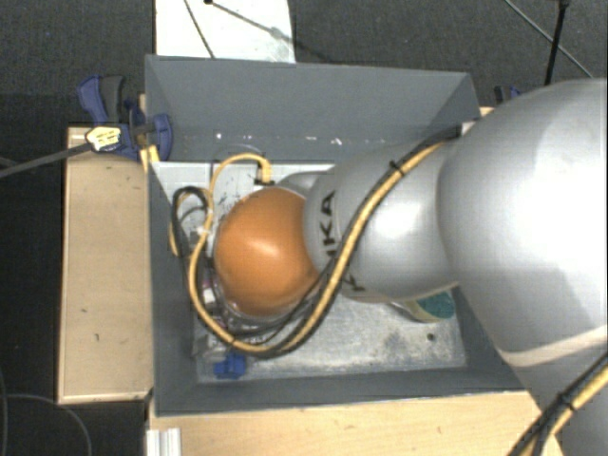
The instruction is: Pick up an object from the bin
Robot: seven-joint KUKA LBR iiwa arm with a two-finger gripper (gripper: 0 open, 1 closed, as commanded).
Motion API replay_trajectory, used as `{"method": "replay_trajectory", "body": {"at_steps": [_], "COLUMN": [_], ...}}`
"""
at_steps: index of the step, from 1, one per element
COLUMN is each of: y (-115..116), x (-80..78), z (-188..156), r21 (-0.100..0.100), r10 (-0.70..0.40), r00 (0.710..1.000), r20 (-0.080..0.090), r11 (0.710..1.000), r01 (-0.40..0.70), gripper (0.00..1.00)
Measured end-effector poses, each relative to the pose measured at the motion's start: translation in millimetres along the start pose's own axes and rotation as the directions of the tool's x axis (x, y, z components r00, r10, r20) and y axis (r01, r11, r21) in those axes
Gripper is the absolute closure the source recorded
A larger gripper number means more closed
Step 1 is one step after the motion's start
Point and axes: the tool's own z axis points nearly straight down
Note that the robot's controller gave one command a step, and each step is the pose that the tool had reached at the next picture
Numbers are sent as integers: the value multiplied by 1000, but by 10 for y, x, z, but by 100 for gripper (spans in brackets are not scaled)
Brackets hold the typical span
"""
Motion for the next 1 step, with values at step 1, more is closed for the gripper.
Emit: {"method": "replay_trajectory", "body": {"at_steps": [1], "y": [-70], "x": [377], "z": [-1377], "r21": [8], "r10": [-14], "r00": [1000], "r20": [3], "r11": [1000], "r01": [14], "gripper": [100]}}
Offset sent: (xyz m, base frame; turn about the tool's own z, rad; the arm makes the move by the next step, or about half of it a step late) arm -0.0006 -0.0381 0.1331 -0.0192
